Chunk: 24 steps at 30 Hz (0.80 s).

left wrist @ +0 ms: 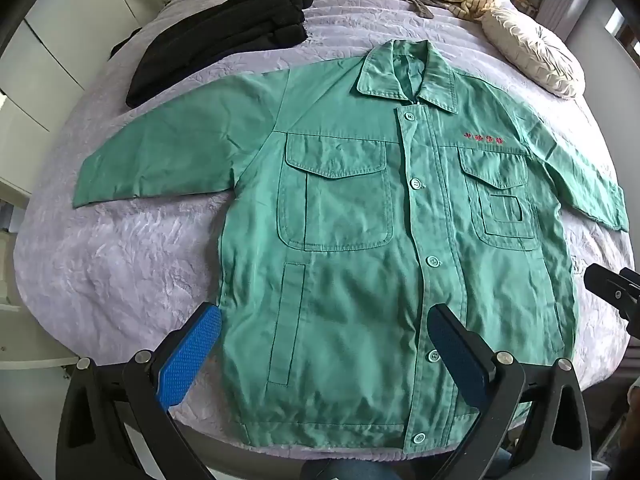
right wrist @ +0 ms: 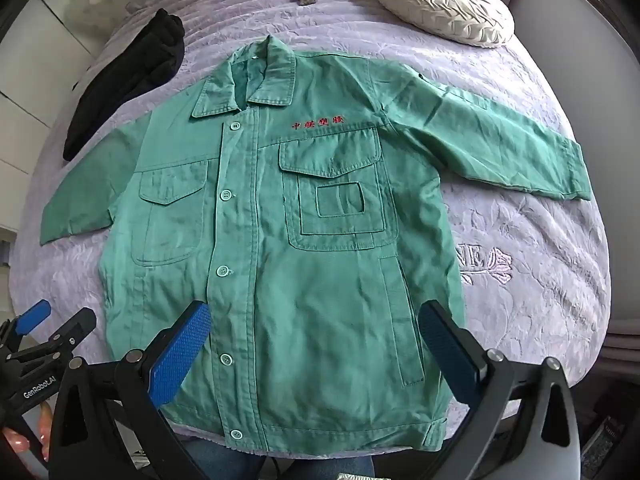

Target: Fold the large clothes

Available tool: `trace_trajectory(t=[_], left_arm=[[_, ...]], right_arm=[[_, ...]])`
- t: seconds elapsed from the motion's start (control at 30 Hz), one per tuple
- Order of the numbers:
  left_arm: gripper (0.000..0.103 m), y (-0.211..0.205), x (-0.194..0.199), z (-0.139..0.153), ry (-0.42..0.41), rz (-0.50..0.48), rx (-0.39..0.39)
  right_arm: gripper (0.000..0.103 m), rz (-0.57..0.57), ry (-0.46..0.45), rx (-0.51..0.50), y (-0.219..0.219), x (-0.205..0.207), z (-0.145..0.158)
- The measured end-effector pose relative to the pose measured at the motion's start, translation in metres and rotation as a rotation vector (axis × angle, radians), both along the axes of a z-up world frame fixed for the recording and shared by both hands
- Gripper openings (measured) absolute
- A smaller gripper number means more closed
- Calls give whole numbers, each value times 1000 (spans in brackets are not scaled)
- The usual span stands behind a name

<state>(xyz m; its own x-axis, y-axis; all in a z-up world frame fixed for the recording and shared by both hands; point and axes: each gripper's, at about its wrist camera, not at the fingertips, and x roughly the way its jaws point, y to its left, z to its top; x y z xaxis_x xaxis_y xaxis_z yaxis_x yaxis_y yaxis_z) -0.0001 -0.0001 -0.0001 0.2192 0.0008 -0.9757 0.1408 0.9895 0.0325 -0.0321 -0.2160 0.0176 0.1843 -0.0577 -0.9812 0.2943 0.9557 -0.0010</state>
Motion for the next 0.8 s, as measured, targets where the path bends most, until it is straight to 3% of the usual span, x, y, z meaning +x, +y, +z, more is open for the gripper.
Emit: trace_trajectory(t=[0.8], left_arm=[[103, 7, -3, 0, -2, 1, 1]], right_arm=[[103, 3, -1, -5, 5, -2, 0]])
